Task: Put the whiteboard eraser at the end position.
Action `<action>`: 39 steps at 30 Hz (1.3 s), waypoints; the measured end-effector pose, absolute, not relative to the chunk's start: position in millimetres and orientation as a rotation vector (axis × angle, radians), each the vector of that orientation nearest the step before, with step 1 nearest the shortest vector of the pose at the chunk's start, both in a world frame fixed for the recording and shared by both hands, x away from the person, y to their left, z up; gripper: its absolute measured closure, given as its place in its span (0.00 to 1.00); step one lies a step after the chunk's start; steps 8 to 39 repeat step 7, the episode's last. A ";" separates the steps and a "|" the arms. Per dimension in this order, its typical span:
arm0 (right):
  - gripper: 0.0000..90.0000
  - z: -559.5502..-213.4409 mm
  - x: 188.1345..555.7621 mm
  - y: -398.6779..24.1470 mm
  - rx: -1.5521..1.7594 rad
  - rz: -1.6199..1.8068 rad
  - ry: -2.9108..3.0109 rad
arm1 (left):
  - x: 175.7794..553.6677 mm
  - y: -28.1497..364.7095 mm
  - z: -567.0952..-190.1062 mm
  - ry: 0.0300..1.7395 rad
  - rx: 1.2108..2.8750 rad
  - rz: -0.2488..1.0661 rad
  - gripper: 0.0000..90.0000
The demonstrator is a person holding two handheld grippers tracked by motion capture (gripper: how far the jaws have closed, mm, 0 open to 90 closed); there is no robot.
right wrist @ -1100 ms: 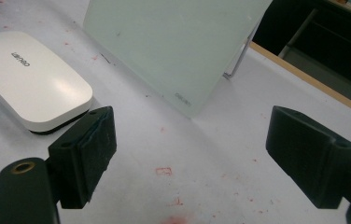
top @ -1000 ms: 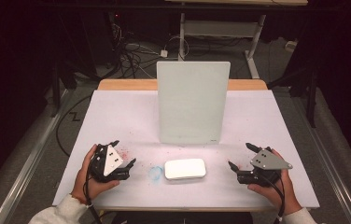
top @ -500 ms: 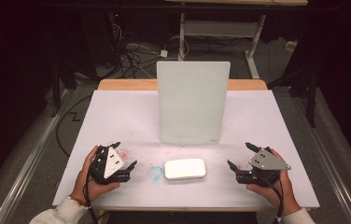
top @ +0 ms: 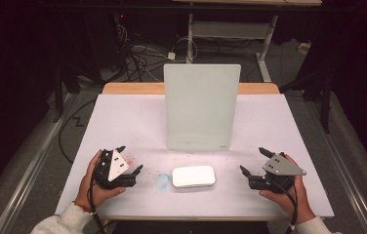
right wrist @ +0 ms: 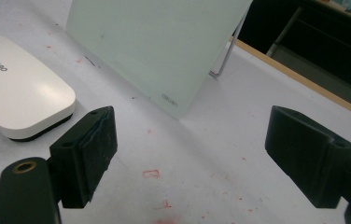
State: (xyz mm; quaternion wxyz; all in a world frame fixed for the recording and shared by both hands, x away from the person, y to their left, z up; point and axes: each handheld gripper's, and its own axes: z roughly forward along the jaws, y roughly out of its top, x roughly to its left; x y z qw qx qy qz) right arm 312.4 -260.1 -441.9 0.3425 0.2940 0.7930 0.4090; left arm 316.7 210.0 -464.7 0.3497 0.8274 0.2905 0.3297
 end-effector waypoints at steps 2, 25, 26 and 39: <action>0.20 -443.1 313.8 -260.6 0.773 1.053 2.064 | 318.4 210.3 -465.0 0.763 2.146 0.849 0.19; 0.20 -444.0 314.2 -263.1 0.784 1.050 2.067 | 321.5 208.8 -465.2 0.773 2.158 0.834 0.19; 0.20 -444.0 314.2 -263.1 0.784 1.050 2.067 | 321.5 208.8 -465.2 0.773 2.158 0.834 0.19; 0.20 -444.0 314.2 -263.1 0.784 1.050 2.067 | 321.5 208.8 -465.2 0.773 2.158 0.834 0.19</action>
